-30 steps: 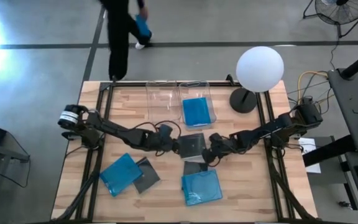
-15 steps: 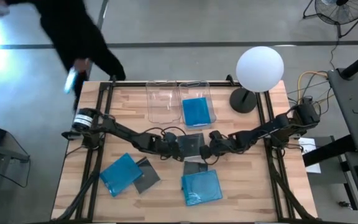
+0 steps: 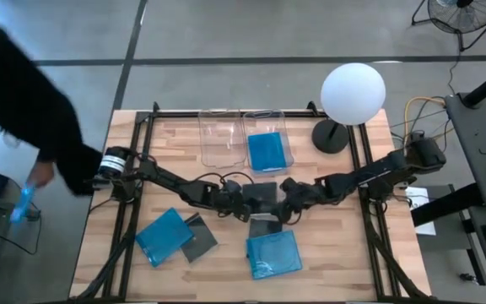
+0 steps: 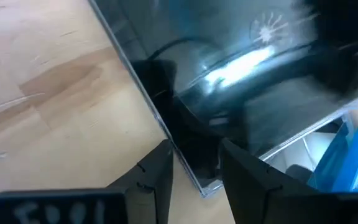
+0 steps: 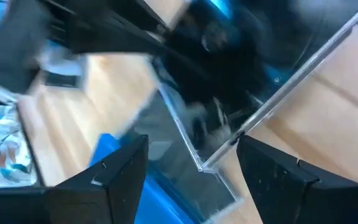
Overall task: Pick & place jewel cases by type
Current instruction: Put the right black CD case into the left transparent bin
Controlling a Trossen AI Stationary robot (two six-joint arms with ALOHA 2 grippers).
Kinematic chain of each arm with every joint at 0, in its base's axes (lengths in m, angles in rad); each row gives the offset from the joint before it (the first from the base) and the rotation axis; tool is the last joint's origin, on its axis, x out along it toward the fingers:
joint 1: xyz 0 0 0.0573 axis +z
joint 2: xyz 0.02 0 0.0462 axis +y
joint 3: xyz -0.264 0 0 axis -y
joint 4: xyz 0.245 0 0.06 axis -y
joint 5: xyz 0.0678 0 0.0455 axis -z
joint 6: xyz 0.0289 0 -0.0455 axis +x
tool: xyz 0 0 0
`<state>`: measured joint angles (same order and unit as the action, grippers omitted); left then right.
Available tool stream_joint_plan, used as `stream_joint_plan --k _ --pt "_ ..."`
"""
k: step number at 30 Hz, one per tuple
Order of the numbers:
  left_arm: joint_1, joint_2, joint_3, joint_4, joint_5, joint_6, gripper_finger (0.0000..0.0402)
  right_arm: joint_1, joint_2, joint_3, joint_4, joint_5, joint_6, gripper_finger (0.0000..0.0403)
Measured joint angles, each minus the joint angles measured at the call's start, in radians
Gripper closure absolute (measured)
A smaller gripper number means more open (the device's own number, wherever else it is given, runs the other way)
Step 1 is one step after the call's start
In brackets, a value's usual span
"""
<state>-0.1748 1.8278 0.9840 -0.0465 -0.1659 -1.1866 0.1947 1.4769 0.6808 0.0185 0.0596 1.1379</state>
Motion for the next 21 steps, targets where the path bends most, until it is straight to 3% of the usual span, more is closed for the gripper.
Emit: stream_joint_plan --k 5,9,21 --pt "-0.002 -0.003 0.001 0.028 0.011 0.011 0.0298 -0.002 -0.085 0.014 0.053 0.057 -0.09 0.0163" --pt "-0.002 -0.002 0.001 0.045 0.016 0.018 0.0298 -0.003 -0.082 0.01 0.094 0.105 -0.127 0.0163" --pt "-0.012 -0.002 0.003 0.032 0.019 0.018 0.0298 -0.004 -0.003 0.024 0.326 0.045 -0.151 0.0163"
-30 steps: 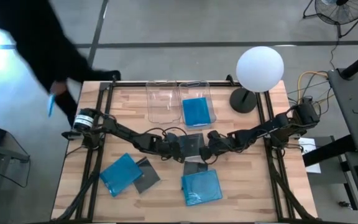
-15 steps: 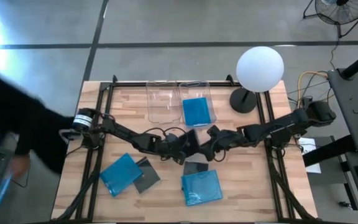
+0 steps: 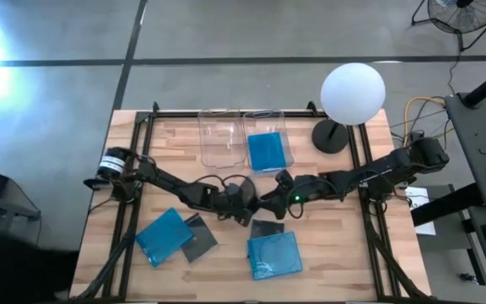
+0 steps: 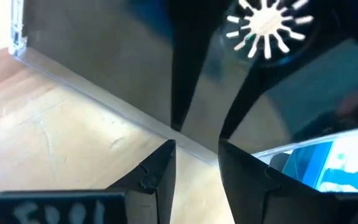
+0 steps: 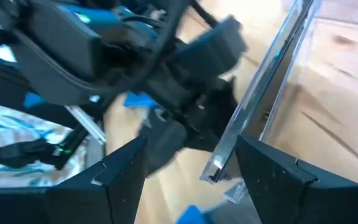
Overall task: Pick & place jewel cases by type
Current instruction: Put the right black CD case into the left transparent bin
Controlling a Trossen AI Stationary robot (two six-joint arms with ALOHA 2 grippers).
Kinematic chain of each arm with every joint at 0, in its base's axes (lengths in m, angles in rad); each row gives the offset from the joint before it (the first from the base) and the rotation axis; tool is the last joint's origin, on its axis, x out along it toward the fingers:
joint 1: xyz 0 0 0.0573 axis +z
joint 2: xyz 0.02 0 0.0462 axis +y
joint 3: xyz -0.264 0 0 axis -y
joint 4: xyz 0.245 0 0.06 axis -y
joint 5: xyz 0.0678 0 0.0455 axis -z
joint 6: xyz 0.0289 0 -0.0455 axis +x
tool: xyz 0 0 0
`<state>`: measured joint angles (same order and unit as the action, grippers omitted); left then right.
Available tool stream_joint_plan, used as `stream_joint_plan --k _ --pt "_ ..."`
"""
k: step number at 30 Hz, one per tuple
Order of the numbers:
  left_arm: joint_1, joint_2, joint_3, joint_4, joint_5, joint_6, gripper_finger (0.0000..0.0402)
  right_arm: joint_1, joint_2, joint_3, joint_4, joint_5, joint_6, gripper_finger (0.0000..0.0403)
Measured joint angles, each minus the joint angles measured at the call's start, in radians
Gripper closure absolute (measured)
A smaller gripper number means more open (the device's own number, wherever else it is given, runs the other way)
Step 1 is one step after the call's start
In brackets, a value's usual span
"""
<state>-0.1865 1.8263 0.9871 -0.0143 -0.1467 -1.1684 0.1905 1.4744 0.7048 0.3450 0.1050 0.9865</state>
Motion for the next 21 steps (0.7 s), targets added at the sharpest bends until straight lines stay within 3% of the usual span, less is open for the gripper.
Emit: stream_joint_plan --k 11,21 --pt "-0.023 0.001 -0.001 -0.004 -0.012 -0.004 0.0298 0.001 0.107 0.059 0.126 -0.07 0.001 0.0163" --pt "-0.083 0.001 -0.01 -0.011 -0.033 -0.058 0.0298 0.002 0.252 0.049 0.482 -0.063 0.097 0.018"
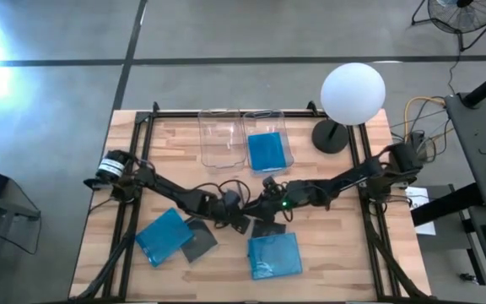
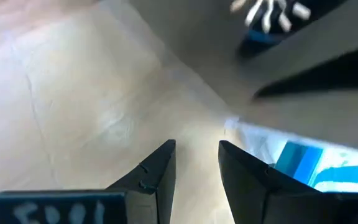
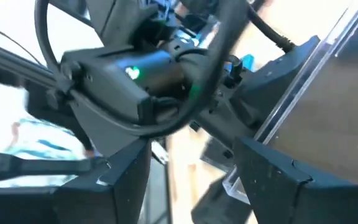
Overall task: Pick & place jewel cases by type
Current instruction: Put the right black CD case into the left transparent bin
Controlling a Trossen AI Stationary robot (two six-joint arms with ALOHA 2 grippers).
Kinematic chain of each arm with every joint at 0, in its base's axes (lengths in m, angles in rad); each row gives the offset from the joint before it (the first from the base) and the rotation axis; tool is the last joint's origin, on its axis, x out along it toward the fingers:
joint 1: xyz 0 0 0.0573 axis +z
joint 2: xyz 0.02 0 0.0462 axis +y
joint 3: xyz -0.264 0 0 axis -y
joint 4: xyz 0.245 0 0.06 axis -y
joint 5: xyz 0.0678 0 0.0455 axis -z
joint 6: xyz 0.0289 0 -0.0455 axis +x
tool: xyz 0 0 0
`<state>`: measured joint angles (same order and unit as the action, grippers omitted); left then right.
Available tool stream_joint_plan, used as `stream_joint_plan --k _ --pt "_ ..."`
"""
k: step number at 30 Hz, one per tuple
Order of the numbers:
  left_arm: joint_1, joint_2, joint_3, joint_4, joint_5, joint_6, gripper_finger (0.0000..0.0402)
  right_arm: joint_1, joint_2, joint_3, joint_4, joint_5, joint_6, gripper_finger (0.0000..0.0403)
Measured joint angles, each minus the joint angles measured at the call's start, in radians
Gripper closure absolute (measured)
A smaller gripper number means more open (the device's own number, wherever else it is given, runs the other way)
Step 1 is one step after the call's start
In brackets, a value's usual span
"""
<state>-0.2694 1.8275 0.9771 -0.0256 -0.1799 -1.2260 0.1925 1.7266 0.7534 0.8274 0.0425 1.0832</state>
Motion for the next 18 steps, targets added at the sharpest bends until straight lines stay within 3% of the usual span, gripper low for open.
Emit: stream_joint_plan --k 8,12,14,18 --pt "-0.016 0.0 -0.001 -0.013 -0.036 0.01 0.0298 -0.001 0.018 -0.047 0.215 0.016 0.022 0.0184" --pt "-0.014 0.0 -0.001 -0.018 -0.074 0.028 0.0298 0.0 -0.035 -0.094 0.243 0.087 0.03 0.0184" --pt "-0.015 0.0 -0.002 -0.02 -0.092 0.028 0.0298 -0.002 -0.091 -0.123 0.158 0.145 0.066 0.0184" --pt "-0.015 0.0 -0.002 -0.017 -0.103 0.032 0.0298 -0.001 -0.225 -0.152 -0.304 0.189 0.148 0.0184"
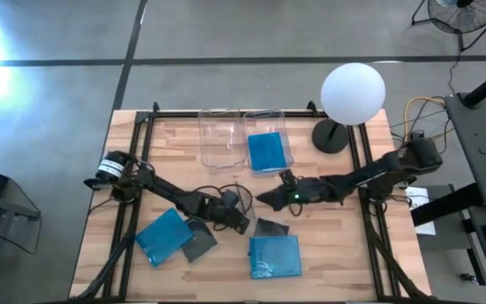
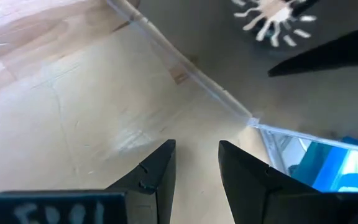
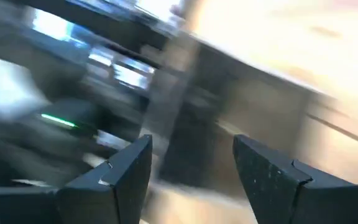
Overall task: Pick & place jewel cases by type
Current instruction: Put the right black CD case into the left transparent bin
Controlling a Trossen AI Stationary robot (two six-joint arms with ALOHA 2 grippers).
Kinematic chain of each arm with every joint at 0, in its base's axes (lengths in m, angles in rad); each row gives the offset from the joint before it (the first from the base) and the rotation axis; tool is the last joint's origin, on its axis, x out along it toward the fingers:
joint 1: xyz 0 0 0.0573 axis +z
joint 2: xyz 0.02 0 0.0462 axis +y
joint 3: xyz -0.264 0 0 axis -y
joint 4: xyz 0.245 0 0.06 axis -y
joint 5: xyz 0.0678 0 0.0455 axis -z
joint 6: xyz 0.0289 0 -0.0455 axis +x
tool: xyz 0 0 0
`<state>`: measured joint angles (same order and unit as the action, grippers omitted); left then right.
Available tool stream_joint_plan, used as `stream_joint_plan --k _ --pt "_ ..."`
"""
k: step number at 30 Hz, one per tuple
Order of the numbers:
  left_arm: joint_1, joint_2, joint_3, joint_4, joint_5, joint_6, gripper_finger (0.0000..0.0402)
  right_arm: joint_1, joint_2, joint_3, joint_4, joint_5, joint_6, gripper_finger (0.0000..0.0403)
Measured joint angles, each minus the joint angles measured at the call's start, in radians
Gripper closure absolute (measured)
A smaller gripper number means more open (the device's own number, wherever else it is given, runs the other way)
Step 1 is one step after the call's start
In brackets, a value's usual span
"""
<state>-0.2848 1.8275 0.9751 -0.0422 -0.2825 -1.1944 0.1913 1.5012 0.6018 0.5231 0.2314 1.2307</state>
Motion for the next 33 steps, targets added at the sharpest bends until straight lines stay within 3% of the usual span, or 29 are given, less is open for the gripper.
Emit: stream_joint_plan --k 2,5,20,27,33 --pt "0.0 0.0 0.0 0.0 -0.002 0.004 0.0298 0.0 -0.055 0.009 -0.214 0.0 0.025 0.0184" --pt "0.004 0.0 0.0 0.003 -0.008 0.005 0.0298 0.0 -0.097 0.021 -0.327 -0.006 0.018 0.0184" --pt "0.042 0.0 0.0 0.034 -0.009 0.046 0.0298 -0.016 0.062 0.159 -0.296 -0.1 -0.054 0.0183" --pt "0.043 0.0 -0.003 0.035 -0.009 0.057 0.0298 -0.058 0.04 0.165 -0.258 -0.16 -0.059 0.0182" --pt "0.047 0.0 -0.014 0.055 -0.033 0.06 0.0298 -0.068 0.039 0.164 -0.258 -0.235 -0.055 0.0147"
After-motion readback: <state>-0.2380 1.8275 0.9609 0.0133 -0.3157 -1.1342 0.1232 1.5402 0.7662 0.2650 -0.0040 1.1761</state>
